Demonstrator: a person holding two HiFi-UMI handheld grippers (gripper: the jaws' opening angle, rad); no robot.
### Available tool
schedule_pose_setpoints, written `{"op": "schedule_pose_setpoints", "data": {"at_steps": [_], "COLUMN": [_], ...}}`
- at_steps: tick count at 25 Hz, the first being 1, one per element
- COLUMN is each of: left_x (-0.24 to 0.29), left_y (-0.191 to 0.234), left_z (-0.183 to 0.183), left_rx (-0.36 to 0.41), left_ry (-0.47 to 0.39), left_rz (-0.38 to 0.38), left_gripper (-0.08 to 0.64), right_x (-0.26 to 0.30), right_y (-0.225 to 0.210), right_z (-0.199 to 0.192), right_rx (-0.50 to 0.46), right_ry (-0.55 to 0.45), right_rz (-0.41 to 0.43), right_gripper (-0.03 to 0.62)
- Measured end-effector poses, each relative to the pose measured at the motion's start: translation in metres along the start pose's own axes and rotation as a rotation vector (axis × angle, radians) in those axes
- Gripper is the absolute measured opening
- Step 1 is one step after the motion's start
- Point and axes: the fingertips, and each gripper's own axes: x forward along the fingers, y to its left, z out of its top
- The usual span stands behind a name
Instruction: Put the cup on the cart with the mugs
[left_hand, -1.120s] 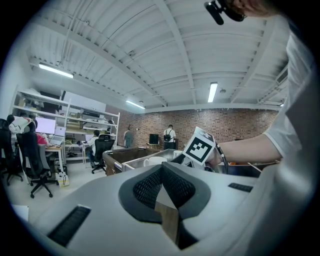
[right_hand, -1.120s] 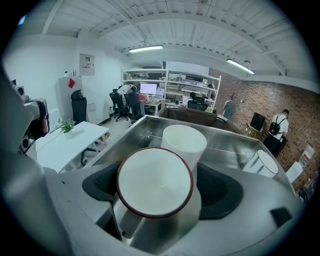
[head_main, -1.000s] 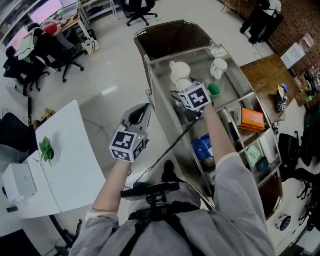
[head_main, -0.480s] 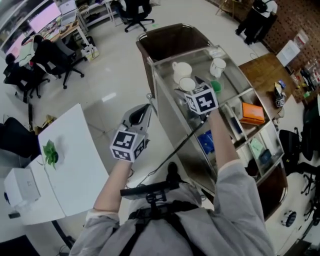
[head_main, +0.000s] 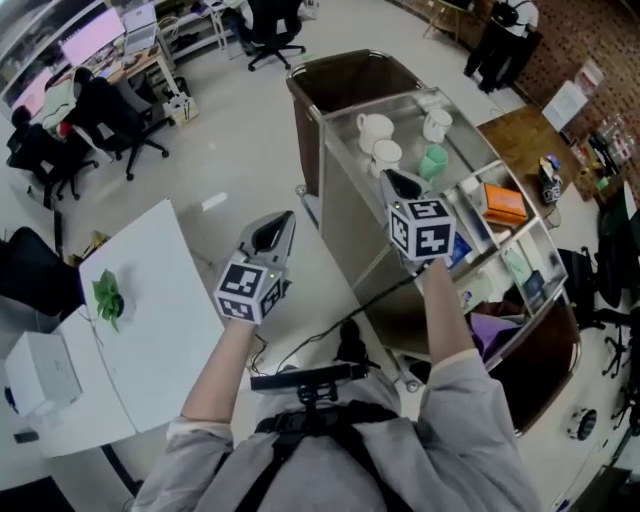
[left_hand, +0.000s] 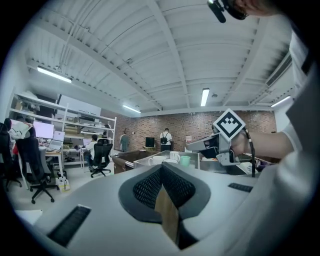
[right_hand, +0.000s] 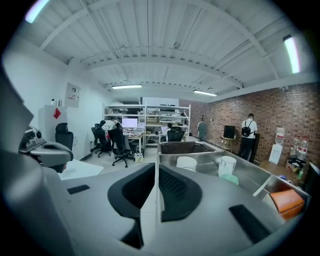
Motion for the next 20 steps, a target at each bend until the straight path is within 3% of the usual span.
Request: {"op": "schedule_pose_setpoints", "data": {"at_steps": [2, 9, 15, 20], "left_x": [-0.012, -0.048, -0.077, -0.097], "left_y": [-0.006, -0.020, -0.029, -0.032], "left_z": [-0.007, -0.039, -0.054, -0.065], "left_rx": [-0.005, -0.036, -0.065, -0.095], "left_ry": [0.007, 0.048, 0.055, 0.061], "left_rz": [-0.014, -0.029, -0.009, 0.013], "left_gripper": [0.003, 0.003, 0.003, 0.003], "right_x": [-0.024, -0.093, -0.132, -0.151], "right_y": [0.010, 0.034, 0.053, 0.066], "right_z": [-0.008, -0.053, -0.112, -0.134], "right_rx": [0.034, 0.154, 0.238, 0.254], "right_ry": [-0.020, -0.060, -0.023, -0.006], "right_rz": [-0.003, -0.049, -0.088, -0.102], "right_gripper": [0.011, 0.009, 0.008, 0.006]}}
